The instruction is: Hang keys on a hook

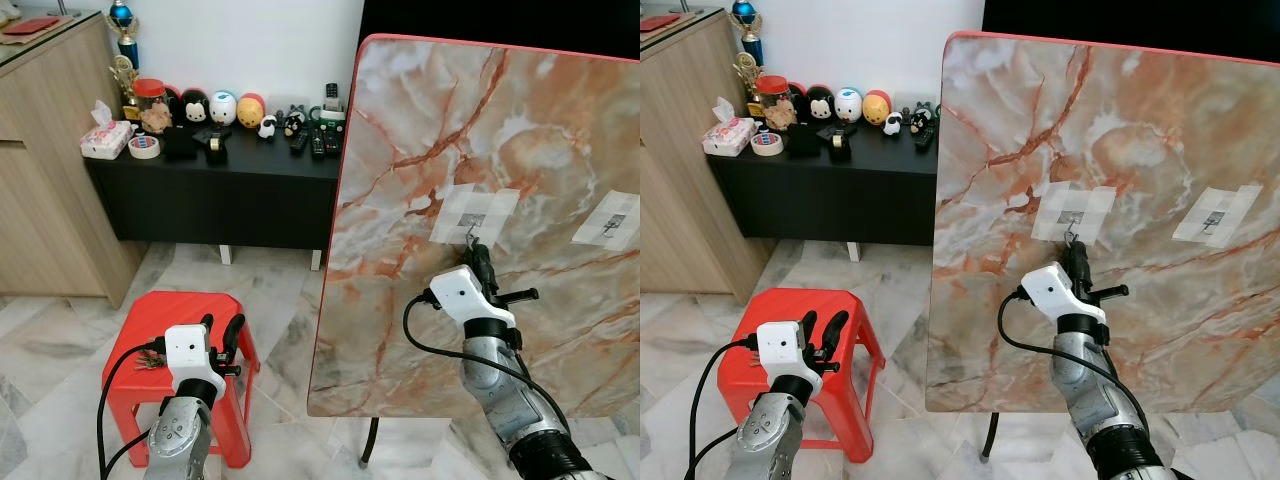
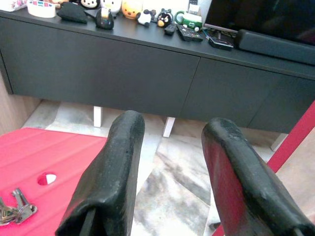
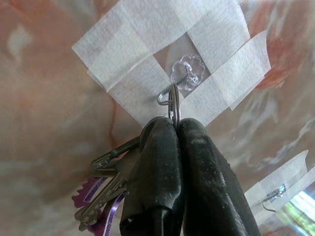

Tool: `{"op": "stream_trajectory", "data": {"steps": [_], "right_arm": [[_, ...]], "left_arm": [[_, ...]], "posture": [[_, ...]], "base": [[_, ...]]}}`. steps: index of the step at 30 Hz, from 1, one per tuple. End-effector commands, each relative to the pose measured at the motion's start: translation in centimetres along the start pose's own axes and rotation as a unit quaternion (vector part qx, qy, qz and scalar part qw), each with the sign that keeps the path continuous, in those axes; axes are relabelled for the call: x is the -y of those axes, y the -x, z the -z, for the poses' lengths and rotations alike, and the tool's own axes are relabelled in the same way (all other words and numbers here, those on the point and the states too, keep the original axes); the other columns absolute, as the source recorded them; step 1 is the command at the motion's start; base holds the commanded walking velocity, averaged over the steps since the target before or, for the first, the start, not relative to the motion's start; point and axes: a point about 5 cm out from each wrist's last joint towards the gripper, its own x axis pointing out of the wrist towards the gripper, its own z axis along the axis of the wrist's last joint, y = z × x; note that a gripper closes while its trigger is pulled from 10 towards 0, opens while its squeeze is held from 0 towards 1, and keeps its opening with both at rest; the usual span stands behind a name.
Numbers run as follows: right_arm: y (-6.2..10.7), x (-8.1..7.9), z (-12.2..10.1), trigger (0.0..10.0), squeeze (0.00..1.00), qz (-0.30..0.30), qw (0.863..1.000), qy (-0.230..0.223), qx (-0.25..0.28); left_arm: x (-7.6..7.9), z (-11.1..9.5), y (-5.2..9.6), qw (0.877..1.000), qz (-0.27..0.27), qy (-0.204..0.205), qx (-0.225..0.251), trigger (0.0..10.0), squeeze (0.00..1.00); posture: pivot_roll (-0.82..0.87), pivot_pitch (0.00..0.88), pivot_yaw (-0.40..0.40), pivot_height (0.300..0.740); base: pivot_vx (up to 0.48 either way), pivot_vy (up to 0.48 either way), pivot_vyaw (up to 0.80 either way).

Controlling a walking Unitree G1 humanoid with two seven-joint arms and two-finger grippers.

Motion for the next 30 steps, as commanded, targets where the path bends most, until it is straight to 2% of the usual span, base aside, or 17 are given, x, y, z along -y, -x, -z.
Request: {"op": "stream_trajectory", "data": {"steps": [1, 15, 30], "right_arm": [[-0.53, 0.71, 0.08, 10.0, 0.0, 0.011, 1.0, 0.012, 0.001], [-1.03, 1.38, 0.41, 10.0, 0.0, 0.013, 0.999, 0.045, 0.002], [-1.24, 1.07, 0.01, 10.0, 0.0, -0.009, 0.998, 0.055, 0.011]], "left_arm": [[0.36, -0.19, 0.03, 1.0, 0.005, 0.0, 0.002, 10.0, 0.0], [0.43, -0.25, 0.04, 1.0, 0.005, 0.002, 0.004, 10.0, 0.0], [0.43, -0.28, 0.06, 1.0, 0.004, 0.003, 0.004, 10.0, 0.0]], "posture": [[0.03, 0.0, -0.135, 0.74], [0.03, 0.003, -0.136, 0.74], [0.03, 0.002, -0.136, 0.74]], "base": [[0.0, 0.0, 0.0], [0.0, 0.0, 0.0], [0.0, 0.0, 0.0]]}}
